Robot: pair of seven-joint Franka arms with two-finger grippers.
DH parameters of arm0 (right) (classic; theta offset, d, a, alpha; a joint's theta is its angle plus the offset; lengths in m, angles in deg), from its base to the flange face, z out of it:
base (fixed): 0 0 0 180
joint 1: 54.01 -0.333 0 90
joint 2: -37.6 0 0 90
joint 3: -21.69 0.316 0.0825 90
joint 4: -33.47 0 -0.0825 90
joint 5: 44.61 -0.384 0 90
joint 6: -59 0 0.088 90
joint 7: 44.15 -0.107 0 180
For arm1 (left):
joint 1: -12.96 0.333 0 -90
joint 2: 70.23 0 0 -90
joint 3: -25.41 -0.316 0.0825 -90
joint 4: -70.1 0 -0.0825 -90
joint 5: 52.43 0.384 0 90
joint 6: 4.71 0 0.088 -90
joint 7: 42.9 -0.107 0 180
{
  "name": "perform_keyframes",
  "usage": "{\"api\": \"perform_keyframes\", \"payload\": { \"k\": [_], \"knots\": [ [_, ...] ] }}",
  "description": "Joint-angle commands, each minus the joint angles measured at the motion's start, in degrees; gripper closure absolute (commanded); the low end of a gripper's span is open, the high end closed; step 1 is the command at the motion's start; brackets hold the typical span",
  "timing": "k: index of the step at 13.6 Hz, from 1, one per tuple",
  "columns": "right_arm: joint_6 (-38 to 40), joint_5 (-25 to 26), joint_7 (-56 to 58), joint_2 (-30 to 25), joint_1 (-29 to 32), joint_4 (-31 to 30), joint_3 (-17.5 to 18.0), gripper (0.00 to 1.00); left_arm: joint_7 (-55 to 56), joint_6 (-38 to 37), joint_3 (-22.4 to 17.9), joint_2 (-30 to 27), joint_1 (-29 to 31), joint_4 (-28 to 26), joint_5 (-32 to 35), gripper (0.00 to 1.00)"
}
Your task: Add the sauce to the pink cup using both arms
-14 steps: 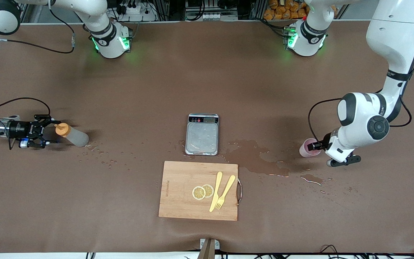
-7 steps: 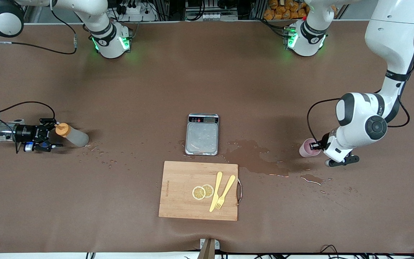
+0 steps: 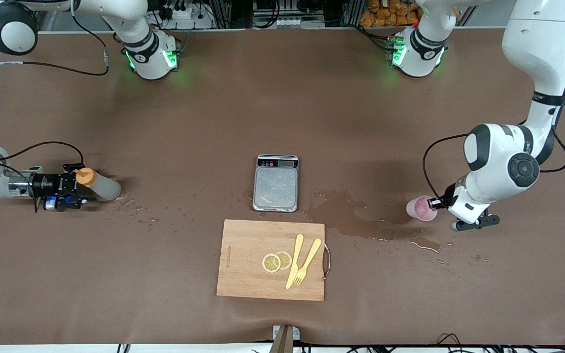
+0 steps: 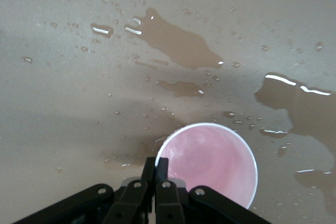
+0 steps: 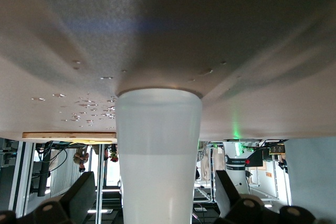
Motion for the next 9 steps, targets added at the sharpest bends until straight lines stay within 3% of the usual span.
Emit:
{"api": "perform_keyframes", "payload": {
  "k": [1,6,9],
  "knots": [
    [0.6,-1.1,0.7,0.9,-0.2,0.7,0.0,0.00,0.0,-0.3,0.6,-2.1,0.1,-0.8,1.1,1.00],
    [1.0,-1.1,0.7,0.9,-1.0,0.7,0.3,0.21,1.8,-1.4,1.8,-4.2,0.1,0.8,0.7,1.00],
    [1.6,-1.1,0.7,0.8,-1.6,0.7,0.3,0.22,7.6,-7.0,4.2,-4.7,0.1,4.9,0.5,1.00]
  ]
}}
